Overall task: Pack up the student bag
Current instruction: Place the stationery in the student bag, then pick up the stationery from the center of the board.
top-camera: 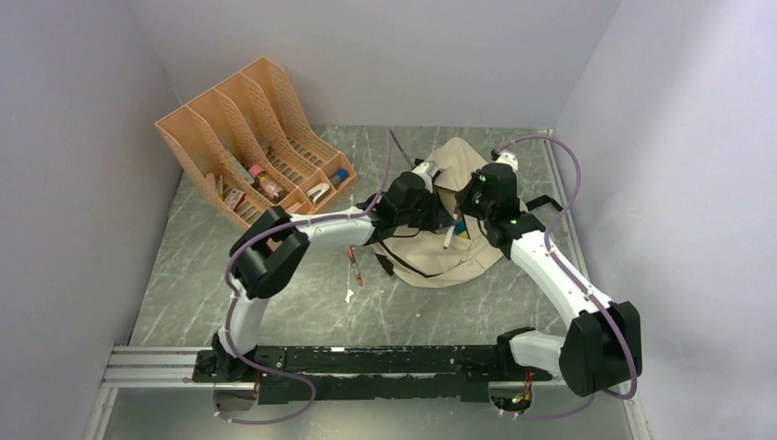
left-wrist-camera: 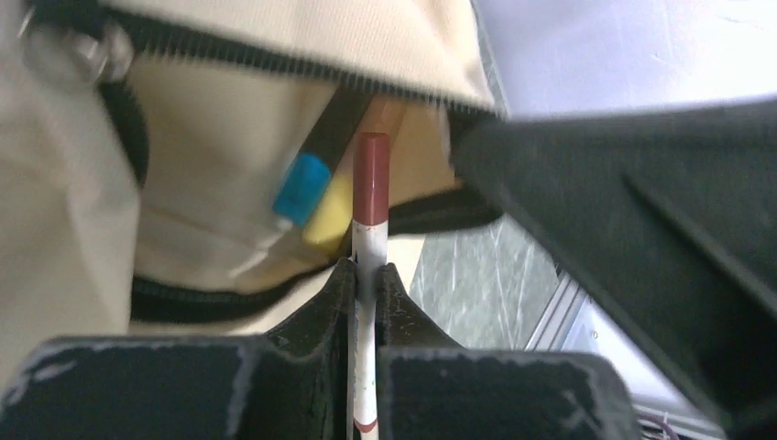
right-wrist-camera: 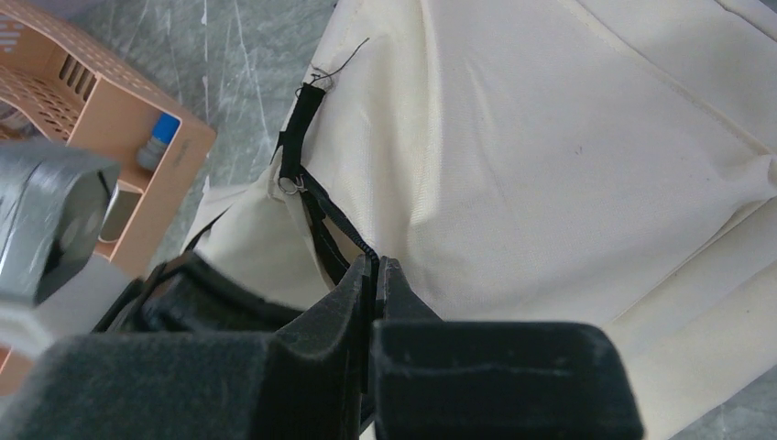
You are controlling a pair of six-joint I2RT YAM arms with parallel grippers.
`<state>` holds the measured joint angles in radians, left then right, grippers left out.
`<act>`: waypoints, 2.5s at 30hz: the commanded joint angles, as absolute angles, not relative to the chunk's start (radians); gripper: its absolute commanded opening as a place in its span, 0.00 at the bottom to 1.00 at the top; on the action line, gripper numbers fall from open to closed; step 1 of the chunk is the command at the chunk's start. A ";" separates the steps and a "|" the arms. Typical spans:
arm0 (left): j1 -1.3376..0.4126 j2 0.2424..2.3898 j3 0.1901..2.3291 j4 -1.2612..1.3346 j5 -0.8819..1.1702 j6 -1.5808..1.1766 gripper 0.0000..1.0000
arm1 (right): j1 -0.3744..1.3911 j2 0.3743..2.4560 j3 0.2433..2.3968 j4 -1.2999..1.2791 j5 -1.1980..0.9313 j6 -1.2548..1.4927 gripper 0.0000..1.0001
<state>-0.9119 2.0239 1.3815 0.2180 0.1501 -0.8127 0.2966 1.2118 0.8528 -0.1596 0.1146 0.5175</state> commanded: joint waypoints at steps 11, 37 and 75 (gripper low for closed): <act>-0.880 2.264 1.626 0.479 0.101 -0.878 0.07 | 0.304 1.154 0.870 -0.196 0.071 0.543 0.00; -0.886 1.737 1.065 0.418 0.207 -0.713 0.52 | 0.302 1.130 0.848 -0.186 0.126 0.522 0.00; -0.882 1.636 0.901 -0.285 -0.524 -0.761 0.55 | 0.304 1.124 0.792 -0.177 0.115 0.506 0.00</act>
